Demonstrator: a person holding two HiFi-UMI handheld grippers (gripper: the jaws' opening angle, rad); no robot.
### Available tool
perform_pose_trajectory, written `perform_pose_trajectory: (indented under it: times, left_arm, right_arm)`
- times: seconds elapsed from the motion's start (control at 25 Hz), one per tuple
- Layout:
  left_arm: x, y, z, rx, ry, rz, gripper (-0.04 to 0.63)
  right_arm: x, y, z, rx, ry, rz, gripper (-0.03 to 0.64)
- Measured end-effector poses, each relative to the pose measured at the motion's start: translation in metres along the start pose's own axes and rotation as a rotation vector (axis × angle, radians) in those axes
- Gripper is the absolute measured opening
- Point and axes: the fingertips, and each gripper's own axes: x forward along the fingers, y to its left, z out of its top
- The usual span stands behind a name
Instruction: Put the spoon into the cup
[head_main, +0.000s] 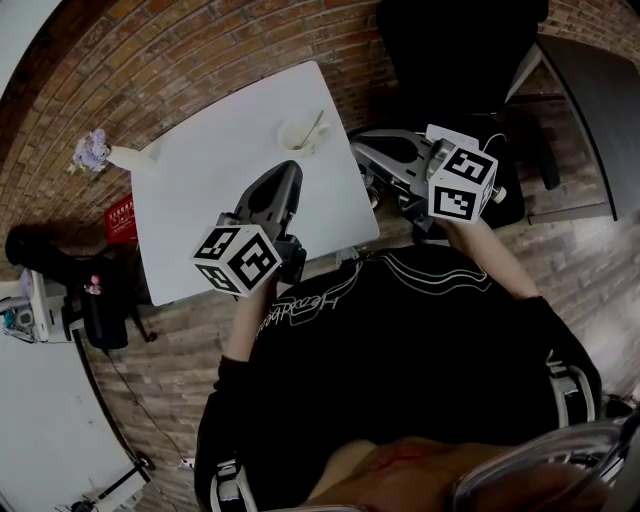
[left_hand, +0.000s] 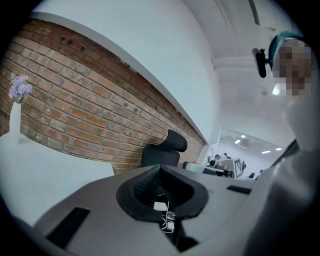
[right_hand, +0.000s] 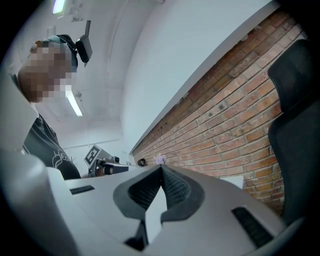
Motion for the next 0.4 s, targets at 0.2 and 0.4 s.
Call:
perform_pose_trajectory:
  times: [0.2,0.4]
  left_arm:
    - [0.002,0.004,0.000,0.000,0.009,-0.010,0.005]
    - [-0.002,0.016,-0.001,-0.013,0.018,-0.012,0.005]
  right_arm:
    - [0.004,-0.003,-0.002,0.005,-0.001,-0.009,-0.003]
    - [0.016,0.000,-0.008,0.013,0.010,-0.017,-0.003]
